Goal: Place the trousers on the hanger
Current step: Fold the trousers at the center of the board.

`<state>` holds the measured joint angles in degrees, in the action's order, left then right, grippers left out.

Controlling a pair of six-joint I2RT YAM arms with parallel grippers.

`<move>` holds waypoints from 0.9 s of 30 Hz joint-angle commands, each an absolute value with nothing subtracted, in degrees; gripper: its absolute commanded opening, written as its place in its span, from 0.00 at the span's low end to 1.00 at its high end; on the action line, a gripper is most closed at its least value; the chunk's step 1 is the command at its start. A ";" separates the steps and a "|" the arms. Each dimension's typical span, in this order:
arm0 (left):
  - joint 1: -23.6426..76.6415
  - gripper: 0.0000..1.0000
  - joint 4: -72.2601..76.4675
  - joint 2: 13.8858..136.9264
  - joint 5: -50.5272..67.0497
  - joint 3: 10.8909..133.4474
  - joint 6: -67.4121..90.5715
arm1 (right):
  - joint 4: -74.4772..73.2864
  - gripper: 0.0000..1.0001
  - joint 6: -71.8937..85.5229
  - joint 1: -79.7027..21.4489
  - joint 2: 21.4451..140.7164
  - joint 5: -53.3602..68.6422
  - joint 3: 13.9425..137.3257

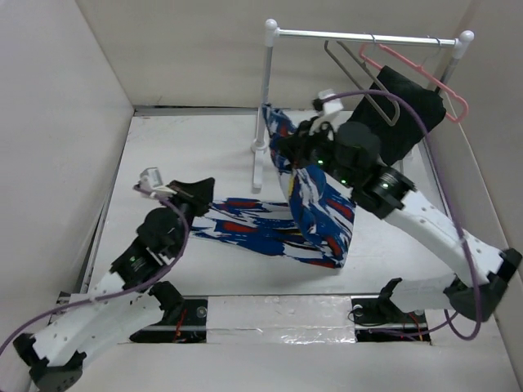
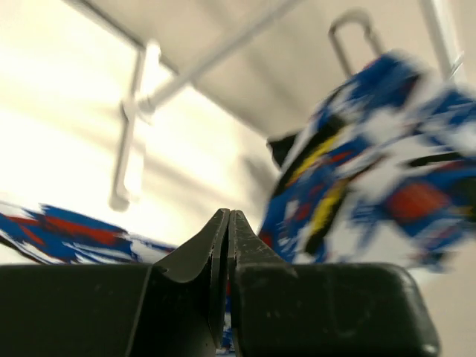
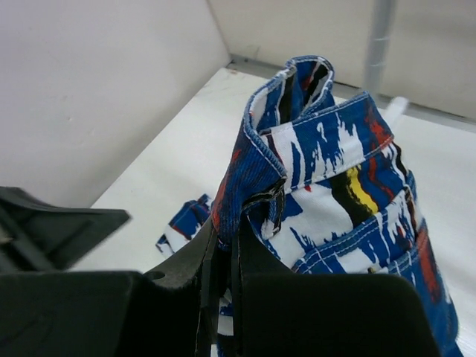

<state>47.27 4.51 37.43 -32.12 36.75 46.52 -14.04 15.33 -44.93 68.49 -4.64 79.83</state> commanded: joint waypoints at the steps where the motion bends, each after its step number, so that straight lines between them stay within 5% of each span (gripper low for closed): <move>1: 45.53 0.00 -7.54 30.44 -34.79 41.98 43.68 | -0.90 0.00 15.21 -50.00 76.44 -6.68 87.17; 7: 44.91 0.00 -16.60 22.86 -41.29 49.03 41.57 | 7.62 0.00 18.27 -59.14 98.73 -4.06 93.24; 8: 44.91 0.00 -17.05 22.33 -41.92 49.39 41.40 | 8.95 0.05 20.98 -59.76 101.75 -0.04 94.56; 12: 44.91 0.00 -20.21 21.27 -43.94 50.62 41.83 | 11.87 0.56 26.01 -61.08 113.54 8.78 97.37; 17: 44.91 0.02 -18.81 19.16 -43.60 46.15 43.68 | 14.41 0.75 25.32 -60.47 106.13 7.49 86.97; 20: 44.91 0.04 -15.31 20.82 -40.79 42.37 44.56 | 15.29 0.70 23.47 -59.33 98.73 5.11 78.61; 24: 44.91 0.12 -7.75 29.16 -34.38 37.10 44.47 | 15.21 0.00 22.94 -58.10 84.58 -3.41 59.72; 27: 44.91 0.19 -1.16 38.65 -29.89 33.32 45.35 | 14.33 0.00 25.22 -52.93 73.86 -4.66 44.42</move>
<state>44.99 -9.13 32.69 -35.81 36.36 44.42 13.10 24.16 -56.16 78.24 0.36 54.48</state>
